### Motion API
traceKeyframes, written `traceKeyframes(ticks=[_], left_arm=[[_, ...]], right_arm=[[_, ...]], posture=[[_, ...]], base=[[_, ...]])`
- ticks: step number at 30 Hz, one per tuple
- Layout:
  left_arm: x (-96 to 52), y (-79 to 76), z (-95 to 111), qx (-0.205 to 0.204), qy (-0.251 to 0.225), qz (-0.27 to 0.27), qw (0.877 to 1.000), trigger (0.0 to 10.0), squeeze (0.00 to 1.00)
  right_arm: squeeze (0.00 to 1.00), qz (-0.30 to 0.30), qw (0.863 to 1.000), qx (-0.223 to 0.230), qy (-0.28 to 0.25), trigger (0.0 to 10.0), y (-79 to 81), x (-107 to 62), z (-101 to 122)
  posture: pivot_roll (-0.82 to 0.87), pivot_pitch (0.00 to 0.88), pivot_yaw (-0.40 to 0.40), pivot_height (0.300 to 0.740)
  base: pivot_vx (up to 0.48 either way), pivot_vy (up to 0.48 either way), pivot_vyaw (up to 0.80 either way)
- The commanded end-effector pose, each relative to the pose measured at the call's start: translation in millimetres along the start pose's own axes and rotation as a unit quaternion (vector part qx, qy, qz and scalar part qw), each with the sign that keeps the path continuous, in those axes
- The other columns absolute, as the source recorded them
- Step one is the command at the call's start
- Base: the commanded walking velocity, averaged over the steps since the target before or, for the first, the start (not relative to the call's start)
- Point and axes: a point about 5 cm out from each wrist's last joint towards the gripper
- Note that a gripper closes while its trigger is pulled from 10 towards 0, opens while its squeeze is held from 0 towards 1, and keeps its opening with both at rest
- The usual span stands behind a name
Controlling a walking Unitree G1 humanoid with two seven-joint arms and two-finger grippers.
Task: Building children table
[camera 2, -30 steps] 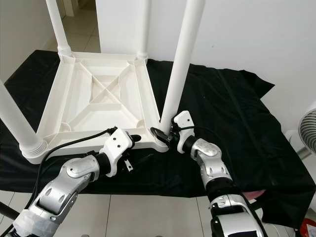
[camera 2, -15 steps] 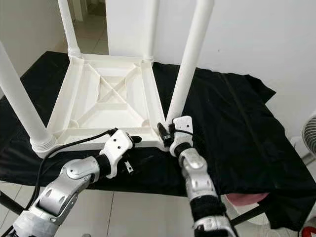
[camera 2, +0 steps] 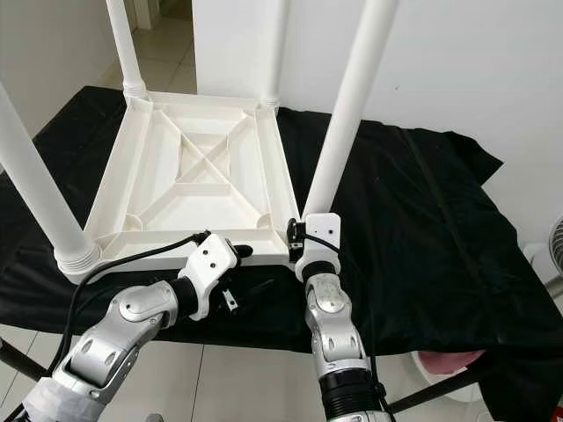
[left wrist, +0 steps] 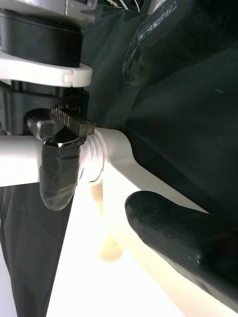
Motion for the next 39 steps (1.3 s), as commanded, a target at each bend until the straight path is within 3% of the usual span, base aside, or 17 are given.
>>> traceKeyframes(ticks=[1,5,6,15,20,21,23,28,29,32,33,35,36,39], left_arm=[[0.6,-2.7,2,0.004,-0.002,-0.002,1.000,10.0,0.00],[0.6,-3.2,2,0.003,-0.001,-0.002,1.000,10.0,0.00],[0.7,-3.3,2,0.003,-0.002,-0.002,1.000,10.0,0.00],[0.7,-2.3,2,0.003,-0.002,-0.001,1.000,10.0,0.00],[2.1,1.3,4,0.006,-0.003,0.000,1.000,10.0,0.00],[2.1,1.3,4,0.006,-0.003,0.000,1.000,10.0,0.00],[2.5,2.3,4,0.007,-0.004,0.001,1.000,10.0,0.00],[3.0,4.1,5,0.010,-0.004,0.002,1.000,10.0,0.00],[3.0,4.5,5,0.010,-0.005,0.002,1.000,10.0,0.00],[2.8,4.9,5,0.011,-0.005,0.003,1.000,10.0,0.00],[2.7,5.0,5,0.011,-0.005,0.003,1.000,10.0,0.00],[2.3,5.2,5,0.012,-0.004,0.005,1.000,10.0,0.00],[2.2,5.4,5,0.012,-0.004,0.005,1.000,10.0,0.00],[2.3,5.3,5,0.011,-0.004,0.005,1.000,10.0,0.00]], right_arm=[[1.00,-0.009,1.000,0.002,-0.008,10.0,-10.3,-1.9,2],[1.00,0.032,0.999,0.014,-0.003,10.0,-11.4,-3.1,5],[0.00,0.054,0.998,0.012,0.000,10.0,-14.0,-2.9,5],[0.00,0.156,0.988,-0.011,0.008,10.0,-29.8,4.1,7],[0.00,0.297,0.953,-0.052,0.019,10.0,-33.5,14.8,12],[0.00,0.297,0.953,-0.052,0.019,10.0,-33.5,14.8,12],[0.00,0.336,0.940,-0.062,0.026,10.0,-30.9,16.9,12],[0.00,0.380,0.920,-0.082,0.048,9.9,-28.3,24.8,10],[0.00,0.389,0.916,-0.085,0.053,8.9,-28.0,25.8,9],[0.00,0.401,0.909,-0.090,0.064,8.6,-27.5,25.8,6],[0.00,0.407,0.907,-0.089,0.068,7.4,-27.8,25.9,4],[0.00,0.415,0.903,-0.088,0.073,0.7,-28.3,25.5,1],[0.00,0.419,0.901,-0.086,0.075,0.0,-28.7,25.6,0],[0.00,0.422,0.899,-0.085,0.077,0.0,-30.3,25.3,-1]], posture=[[0.00,0.000,-0.110,0.740],[0.00,0.000,-0.112,0.740],[0.00,0.000,-0.111,0.740],[0.00,0.000,-0.101,0.740],[-0.01,0.000,-0.091,0.740],[-0.01,0.000,-0.091,0.740],[-0.01,0.000,-0.090,0.740],[0.00,0.000,-0.089,0.740],[0.00,0.000,-0.089,0.740],[0.00,0.000,-0.089,0.740],[0.00,0.000,-0.088,0.740],[0.01,0.000,-0.089,0.740],[0.01,0.000,-0.089,0.740],[0.00,0.000,-0.087,0.740]], base=[[0.000,0.000,0.00],[0.000,0.000,0.00],[0.000,0.000,0.00],[0.000,0.000,0.00],[0.000,0.000,0.00],[0.000,0.000,0.00],[0.000,0.000,0.00],[0.000,0.000,0.00],[0.000,0.000,0.00],[0.000,0.000,0.00],[0.000,0.000,0.00],[0.000,0.000,0.00],[0.000,0.000,0.00],[0.000,0.000,0.00]])
Point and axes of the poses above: a point about 5 cm out from each wrist's last joint towards the gripper, its own x axis pointing out of the wrist towards the gripper, its own z axis along the axis of the wrist's last joint, y = z × x, and after that the axes turned 5 degrees about x, right-handed
